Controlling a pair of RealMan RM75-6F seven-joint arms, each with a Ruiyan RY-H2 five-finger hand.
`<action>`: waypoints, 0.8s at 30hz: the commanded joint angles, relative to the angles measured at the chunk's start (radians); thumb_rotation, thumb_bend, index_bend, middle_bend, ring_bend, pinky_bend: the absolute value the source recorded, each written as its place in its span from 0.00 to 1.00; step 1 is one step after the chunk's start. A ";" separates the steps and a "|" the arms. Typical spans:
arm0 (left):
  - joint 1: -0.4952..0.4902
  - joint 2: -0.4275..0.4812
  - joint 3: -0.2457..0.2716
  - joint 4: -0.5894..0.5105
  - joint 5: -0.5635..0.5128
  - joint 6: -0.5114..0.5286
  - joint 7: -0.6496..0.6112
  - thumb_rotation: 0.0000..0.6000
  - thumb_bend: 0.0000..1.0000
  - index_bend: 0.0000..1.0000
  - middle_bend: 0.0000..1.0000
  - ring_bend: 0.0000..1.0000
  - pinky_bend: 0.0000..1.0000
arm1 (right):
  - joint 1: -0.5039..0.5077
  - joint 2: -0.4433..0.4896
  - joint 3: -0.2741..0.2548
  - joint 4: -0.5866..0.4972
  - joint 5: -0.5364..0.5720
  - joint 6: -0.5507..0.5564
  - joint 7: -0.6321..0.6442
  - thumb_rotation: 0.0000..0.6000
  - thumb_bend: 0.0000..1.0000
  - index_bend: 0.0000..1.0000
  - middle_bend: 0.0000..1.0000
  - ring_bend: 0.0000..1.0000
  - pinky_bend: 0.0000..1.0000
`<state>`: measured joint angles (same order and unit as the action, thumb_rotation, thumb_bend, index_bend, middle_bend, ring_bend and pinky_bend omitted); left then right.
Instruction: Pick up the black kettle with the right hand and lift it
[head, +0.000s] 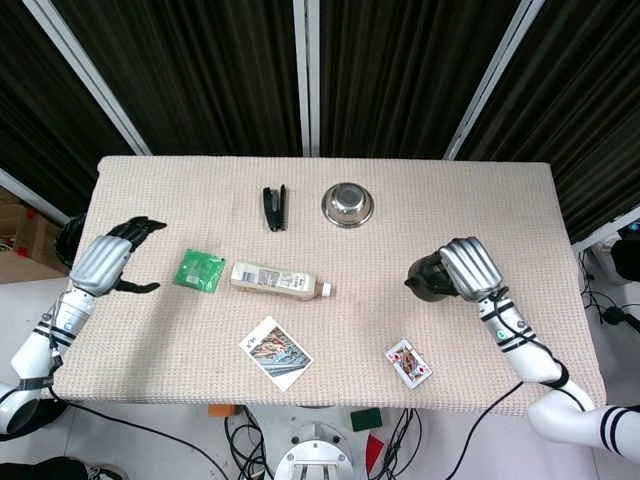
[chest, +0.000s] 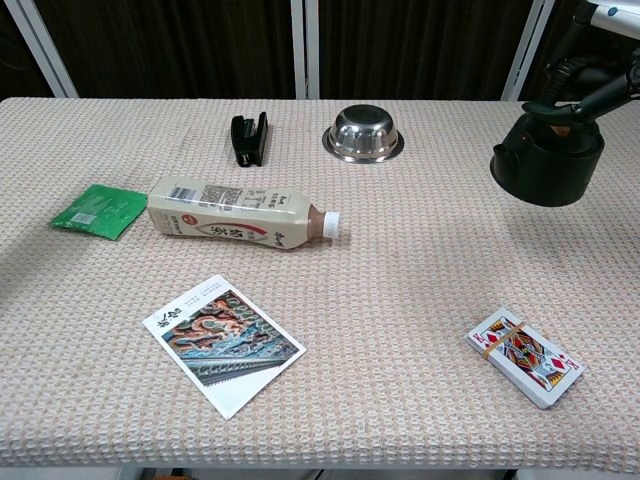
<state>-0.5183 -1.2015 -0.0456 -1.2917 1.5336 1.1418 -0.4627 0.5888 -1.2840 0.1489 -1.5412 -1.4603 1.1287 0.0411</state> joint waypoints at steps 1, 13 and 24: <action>0.000 -0.001 0.000 0.004 -0.001 0.000 -0.004 1.00 0.03 0.15 0.15 0.08 0.18 | 0.011 -0.005 0.004 0.010 -0.003 -0.010 -0.014 0.98 0.35 1.00 1.00 1.00 0.70; 0.001 -0.008 0.004 0.027 -0.001 -0.003 -0.025 1.00 0.03 0.15 0.15 0.07 0.18 | 0.073 -0.038 0.028 0.054 0.033 -0.085 -0.069 1.00 0.34 1.00 1.00 1.00 0.70; 0.003 -0.010 0.005 0.052 -0.001 0.000 -0.050 1.00 0.03 0.15 0.15 0.08 0.18 | 0.105 -0.083 0.025 0.125 0.044 -0.114 -0.121 1.00 0.33 1.00 1.00 1.00 0.70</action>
<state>-0.5150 -1.2110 -0.0405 -1.2405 1.5324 1.1414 -0.5120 0.6926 -1.3649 0.1742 -1.4184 -1.4178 1.0158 -0.0776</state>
